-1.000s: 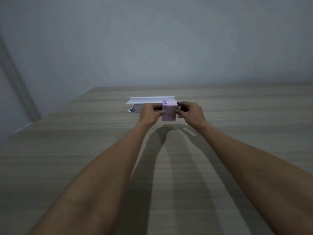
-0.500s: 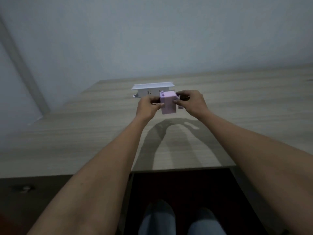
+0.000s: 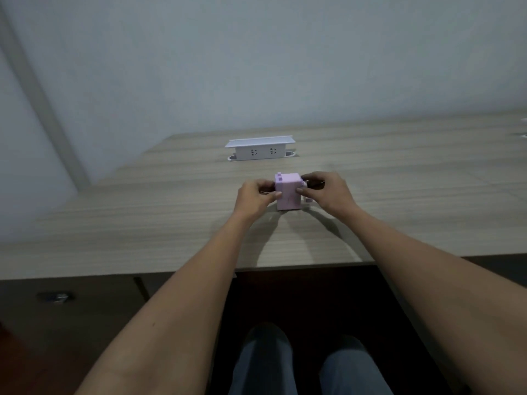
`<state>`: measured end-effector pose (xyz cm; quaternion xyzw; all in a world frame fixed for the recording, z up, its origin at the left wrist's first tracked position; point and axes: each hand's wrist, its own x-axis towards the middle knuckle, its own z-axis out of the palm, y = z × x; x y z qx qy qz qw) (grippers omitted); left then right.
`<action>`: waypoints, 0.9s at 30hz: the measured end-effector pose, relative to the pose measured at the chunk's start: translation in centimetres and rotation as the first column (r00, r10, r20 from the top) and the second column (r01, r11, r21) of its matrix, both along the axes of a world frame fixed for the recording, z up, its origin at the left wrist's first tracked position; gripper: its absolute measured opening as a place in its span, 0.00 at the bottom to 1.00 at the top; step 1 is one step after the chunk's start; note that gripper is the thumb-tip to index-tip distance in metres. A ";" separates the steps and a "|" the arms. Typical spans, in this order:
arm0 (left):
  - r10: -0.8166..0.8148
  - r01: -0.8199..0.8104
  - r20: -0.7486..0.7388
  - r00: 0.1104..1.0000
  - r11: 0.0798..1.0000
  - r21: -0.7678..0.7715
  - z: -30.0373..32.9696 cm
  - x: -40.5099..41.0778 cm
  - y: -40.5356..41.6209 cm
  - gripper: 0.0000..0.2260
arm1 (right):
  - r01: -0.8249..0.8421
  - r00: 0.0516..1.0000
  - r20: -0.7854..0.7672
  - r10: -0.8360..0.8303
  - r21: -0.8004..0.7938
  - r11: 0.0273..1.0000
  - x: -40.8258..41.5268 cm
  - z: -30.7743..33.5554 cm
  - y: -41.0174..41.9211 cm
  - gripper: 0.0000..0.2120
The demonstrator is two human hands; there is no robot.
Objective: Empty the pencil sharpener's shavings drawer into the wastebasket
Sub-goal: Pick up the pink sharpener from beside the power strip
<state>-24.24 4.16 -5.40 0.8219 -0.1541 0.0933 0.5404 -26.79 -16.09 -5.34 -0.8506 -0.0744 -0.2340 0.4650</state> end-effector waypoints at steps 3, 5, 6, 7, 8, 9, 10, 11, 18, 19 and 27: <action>-0.025 0.024 -0.027 0.999 1.000 -0.015 0.1 0.0 0.2 0.17 | -0.047 0.998 -0.044 0.050 0.072 0.996 0.1 -0.1 -0.3 0.21; -0.065 0.063 -0.073 0.995 0.998 -0.031 0.2 -0.2 0.3 0.25 | -0.075 0.994 -0.075 0.085 0.129 0.989 0.4 -0.2 -0.4 0.26; -0.074 0.071 -0.099 0.992 0.997 -0.034 0.3 -0.2 0.3 0.29 | -0.078 0.992 -0.084 0.091 0.146 0.986 0.5 -0.1 -0.3 0.28; -0.075 0.071 -0.122 0.990 0.997 -0.035 0.2 -0.3 0.4 0.33 | -0.076 0.991 -0.095 0.092 0.158 0.984 0.6 0.0 -0.3 0.30; -0.076 0.072 -0.138 0.988 0.997 -0.034 0.1 -0.2 0.4 0.36 | -0.082 0.989 -0.107 0.100 0.164 0.983 0.7 0.1 -0.3 0.33; -0.080 0.076 -0.142 0.987 0.997 -0.033 0.1 -0.1 0.4 0.38 | -0.098 0.985 -0.123 0.119 0.164 0.982 0.9 0.2 -0.3 0.35; -0.087 0.083 -0.148 0.985 0.996 -0.029 0.1 0.1 0.4 0.39 | -0.120 0.980 -0.141 0.143 0.157 0.980 1.1 0.3 -0.3 0.38; -0.100 0.097 -0.156 0.983 0.995 -0.024 0.2 0.3 0.4 0.40 | -0.146 0.974 -0.153 0.168 0.146 0.978 1.3 0.5 -0.4 0.39; -0.229 0.232 -0.197 0.953 0.973 -0.007 0.1 0.6 0.2 0.28 | -0.277 0.933 -0.207 0.293 0.105 0.955 2.0 0.9 -1.0 0.26; -0.224 0.228 -0.195 0.955 0.974 -0.002 -0.1 0.7 0.2 0.28 | -0.279 0.931 -0.212 0.296 0.104 0.954 2.0 0.8 -1.1 0.25; -0.231 0.229 -0.238 0.943 0.973 -0.037 -0.8 1.2 1.2 0.32 | -0.298 0.919 -0.238 0.315 0.108 0.949 2.2 0.8 -1.5 0.26</action>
